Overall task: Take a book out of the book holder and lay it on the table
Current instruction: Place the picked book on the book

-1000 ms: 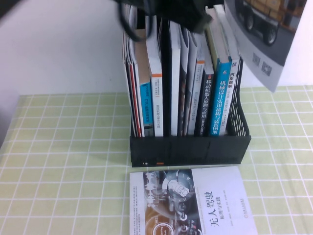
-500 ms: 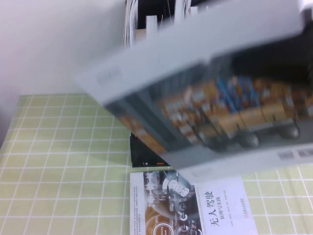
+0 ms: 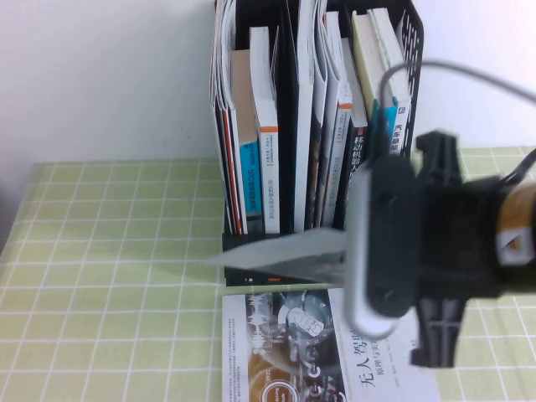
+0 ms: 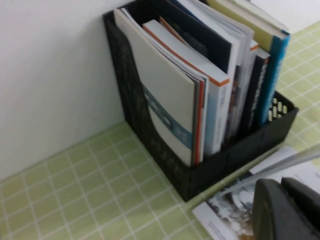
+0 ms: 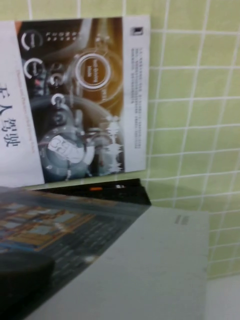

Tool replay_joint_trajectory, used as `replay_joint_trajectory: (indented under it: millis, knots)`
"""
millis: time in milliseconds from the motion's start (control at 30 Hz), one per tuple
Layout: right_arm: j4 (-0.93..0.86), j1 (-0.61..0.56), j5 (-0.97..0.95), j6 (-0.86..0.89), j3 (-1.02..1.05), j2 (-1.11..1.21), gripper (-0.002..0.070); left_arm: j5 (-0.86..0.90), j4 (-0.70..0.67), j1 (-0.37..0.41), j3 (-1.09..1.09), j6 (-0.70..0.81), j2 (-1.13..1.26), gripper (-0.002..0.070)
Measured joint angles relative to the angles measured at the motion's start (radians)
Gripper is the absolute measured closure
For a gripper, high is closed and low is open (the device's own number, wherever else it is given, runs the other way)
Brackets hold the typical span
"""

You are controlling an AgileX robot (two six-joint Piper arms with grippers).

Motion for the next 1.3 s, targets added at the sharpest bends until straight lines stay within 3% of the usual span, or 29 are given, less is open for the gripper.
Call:
replay_joint_trajectory:
  millis: [267, 400, 700, 767, 933, 1033, 1167, 1300]
  knots:
    - [-0.458, 0.155, -0.056, 0.469, 0.06, 0.19, 0.0662, -0.09, -0.128, 0.0, 0.248, -0.039, -0.138, 0.0678]
    - [-0.467, 0.202, -0.11, 0.6, 0.06, 0.312, 0.0662, -0.099, -0.176, 0.0, 0.286, -0.047, -0.144, 0.0678]
    - [-0.433, 0.223, -0.214, 0.625, 0.06, 0.526, 0.064, -0.13, -0.199, 0.0, 0.286, -0.039, -0.148, 0.0678]
    - [-0.422, 0.223, -0.216, 0.625, 0.06, 0.534, 0.0573, -0.13, -0.199, 0.0, 0.286, -0.035, -0.148, 0.0678]
    - [-0.335, 0.225, -0.196, 0.625, 0.034, 0.532, 0.0265, -0.13, -0.199, 0.0, 0.286, -0.029, -0.148, 0.0678]
    - [-0.268, 0.247, -0.139, 0.611, 0.023, 0.511, 0.0181, -0.128, -0.199, 0.0, 0.286, -0.023, -0.148, 0.0678]
    - [-0.148, 0.3, -0.05, 0.529, 0.019, 0.439, 0.0234, -0.114, -0.201, 0.0, 0.286, -0.023, -0.148, 0.0678]
    - [0.004, 0.355, 0.0, 0.39, 0.019, 0.318, 0.0423, -0.114, -0.203, 0.0, 0.286, -0.023, -0.148, 0.0678]
